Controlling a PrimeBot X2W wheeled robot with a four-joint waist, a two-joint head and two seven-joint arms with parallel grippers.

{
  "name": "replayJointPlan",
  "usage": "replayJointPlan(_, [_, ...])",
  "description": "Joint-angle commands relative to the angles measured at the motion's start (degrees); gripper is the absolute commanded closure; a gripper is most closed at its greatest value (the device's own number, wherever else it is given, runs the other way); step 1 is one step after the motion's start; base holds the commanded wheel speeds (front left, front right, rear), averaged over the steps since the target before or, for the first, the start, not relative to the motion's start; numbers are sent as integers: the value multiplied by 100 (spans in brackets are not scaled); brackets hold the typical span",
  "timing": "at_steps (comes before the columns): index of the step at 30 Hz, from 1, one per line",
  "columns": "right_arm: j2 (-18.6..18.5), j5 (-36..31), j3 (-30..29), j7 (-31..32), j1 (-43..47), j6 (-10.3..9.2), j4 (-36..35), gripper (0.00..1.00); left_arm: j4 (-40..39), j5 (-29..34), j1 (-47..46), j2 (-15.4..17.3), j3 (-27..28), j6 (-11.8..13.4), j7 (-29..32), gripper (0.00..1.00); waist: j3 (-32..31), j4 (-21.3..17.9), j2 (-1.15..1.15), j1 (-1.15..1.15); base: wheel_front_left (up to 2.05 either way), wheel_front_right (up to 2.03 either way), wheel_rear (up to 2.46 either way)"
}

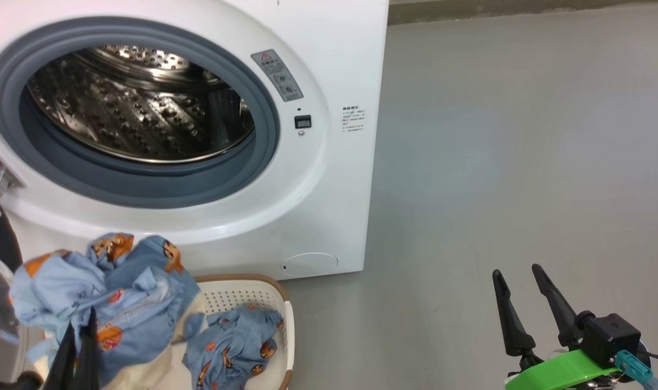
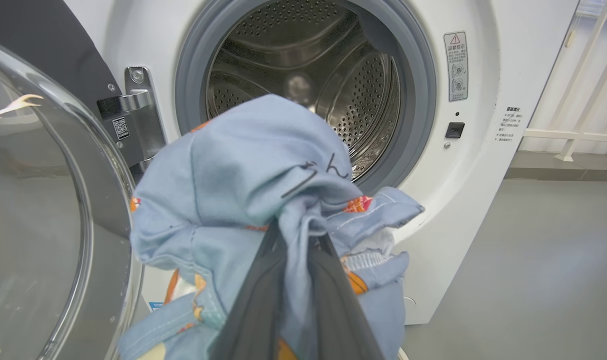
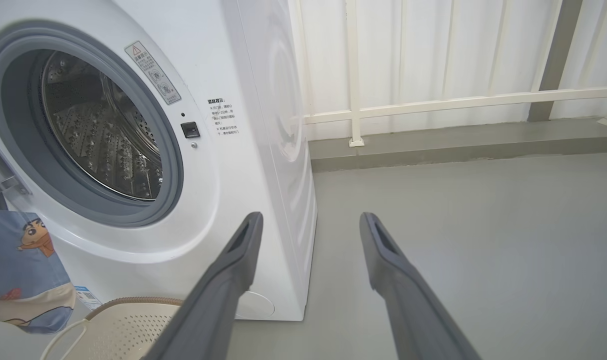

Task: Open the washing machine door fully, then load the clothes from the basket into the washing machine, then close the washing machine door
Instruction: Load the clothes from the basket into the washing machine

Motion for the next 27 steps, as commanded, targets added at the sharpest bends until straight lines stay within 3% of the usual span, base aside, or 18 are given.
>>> replayJointPlan(1, [-15,52,125,-26,-29,35,-152,0,-193,71,-70,67,247,-18,-71,100,-54,-52,0,0,0,0,0])
replayJointPlan(18, [-15,93,91,-26,-14,35,-211,0,-178,90,-104,-50,269,-18,-71,100,31,-89,0,0,0,0,0])
replayJointPlan(27, [-15,127,162,-26,-134,35,-262,0,-95,32,-757,142,257,-18,-71,100,399,-202,0,0,0,0,0])
